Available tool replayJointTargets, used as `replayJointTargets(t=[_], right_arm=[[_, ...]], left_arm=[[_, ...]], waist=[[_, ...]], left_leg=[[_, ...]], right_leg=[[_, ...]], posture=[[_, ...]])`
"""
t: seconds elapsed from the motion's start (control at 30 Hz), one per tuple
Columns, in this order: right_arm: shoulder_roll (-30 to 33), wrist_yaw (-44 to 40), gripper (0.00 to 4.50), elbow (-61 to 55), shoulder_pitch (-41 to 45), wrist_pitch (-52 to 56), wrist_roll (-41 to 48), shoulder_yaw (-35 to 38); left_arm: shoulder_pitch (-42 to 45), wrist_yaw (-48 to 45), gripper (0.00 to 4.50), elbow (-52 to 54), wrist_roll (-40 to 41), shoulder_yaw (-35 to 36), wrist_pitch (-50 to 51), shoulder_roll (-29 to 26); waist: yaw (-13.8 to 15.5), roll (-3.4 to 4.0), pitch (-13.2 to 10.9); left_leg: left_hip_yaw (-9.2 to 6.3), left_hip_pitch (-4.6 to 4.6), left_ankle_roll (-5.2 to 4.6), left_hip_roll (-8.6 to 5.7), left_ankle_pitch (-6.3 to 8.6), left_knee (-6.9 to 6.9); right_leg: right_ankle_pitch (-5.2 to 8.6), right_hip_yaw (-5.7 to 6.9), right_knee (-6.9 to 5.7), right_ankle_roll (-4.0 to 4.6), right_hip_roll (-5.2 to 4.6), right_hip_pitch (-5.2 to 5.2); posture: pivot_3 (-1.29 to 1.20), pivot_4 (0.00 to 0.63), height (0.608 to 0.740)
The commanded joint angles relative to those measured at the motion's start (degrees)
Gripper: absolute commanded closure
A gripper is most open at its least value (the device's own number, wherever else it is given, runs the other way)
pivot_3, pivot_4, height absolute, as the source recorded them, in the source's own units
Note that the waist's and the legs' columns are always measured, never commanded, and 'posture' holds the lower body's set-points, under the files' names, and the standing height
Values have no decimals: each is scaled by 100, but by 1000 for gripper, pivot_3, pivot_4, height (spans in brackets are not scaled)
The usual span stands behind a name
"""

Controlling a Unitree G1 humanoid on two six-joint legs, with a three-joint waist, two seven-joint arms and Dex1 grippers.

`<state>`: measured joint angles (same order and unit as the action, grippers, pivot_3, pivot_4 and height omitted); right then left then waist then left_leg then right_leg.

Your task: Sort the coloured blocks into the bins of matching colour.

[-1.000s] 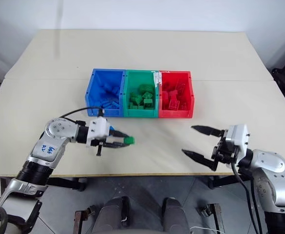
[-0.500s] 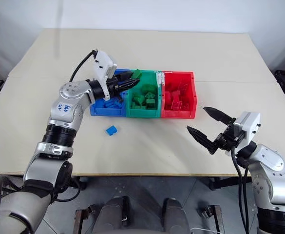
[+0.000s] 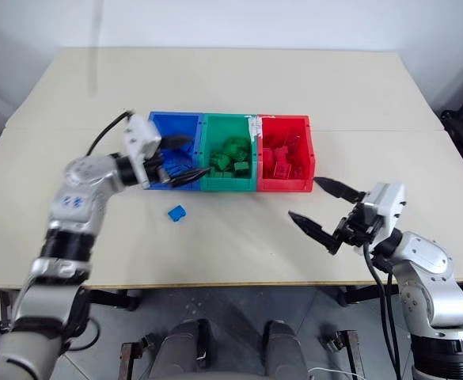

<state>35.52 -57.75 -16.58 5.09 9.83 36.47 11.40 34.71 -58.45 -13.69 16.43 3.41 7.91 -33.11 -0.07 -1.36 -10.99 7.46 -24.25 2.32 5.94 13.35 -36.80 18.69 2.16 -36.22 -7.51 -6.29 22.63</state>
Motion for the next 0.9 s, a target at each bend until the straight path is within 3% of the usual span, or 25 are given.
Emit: replayJointTargets(t=[0.03, 0.27, 0.47, 0.6, 0.73, 0.9], right_arm=[[111, -376, 0, -142, 119, -10, 63, -156], [197, -1199, 0, 272, 640, -8, -89, -707], [315, -1738, 0, 766, 881, -154, -258, -848], [305, -1800, 0, 921, 969, -196, -350, -816], [317, -1692, 0, 928, 922, -196, -383, -685], [388, -1583, 0, 1054, 598, -279, -368, -323]], left_arm=[[-1072, -313, 38, 1201, 724, 862, 5, -440], [-3192, -5, 38, 930, 608, 2340, -732, -911], [-3972, -16, 38, 821, 763, 2722, -753, -986], [-3935, 168, 38, 1254, 876, 2547, -483, -896], [-3804, 644, 38, 2239, 1163, 1945, 433, -556], [-3353, 1417, 38, 2688, 662, 1057, 920, -197]], waist=[[-13, 0, 0], [-14, 0, 0], [-5, -3, 2], [-8, -3, 2], [-8, -3, 2], [-1, -4, 3]], left_leg=[[0, 0, 1, 2, 1, 3], [7, 7, -33, 4, 30, -7], [9, 6, -38, 2, 44, -7], [15, 6, -36, 9, 49, -6], [20, 7, -34, 11, 50, -4], [25, 7, -33, 13, 51, -8]], right_leg=[[0, 2, 1, 0, -1, 1], [3, 11, 4, 9, -12, -2], [2, 42, 22, 22, -35, -9], [2, 58, 22, 22, -36, -5], [2, 62, 21, 22, -37, -4], [1, 62, 19, 20, -32, -3]], posture=[[0, 150, 740], [0, 150, 740], [0, 150, 740], [0, 150, 740], [0, 150, 740], [0, 150, 740]])
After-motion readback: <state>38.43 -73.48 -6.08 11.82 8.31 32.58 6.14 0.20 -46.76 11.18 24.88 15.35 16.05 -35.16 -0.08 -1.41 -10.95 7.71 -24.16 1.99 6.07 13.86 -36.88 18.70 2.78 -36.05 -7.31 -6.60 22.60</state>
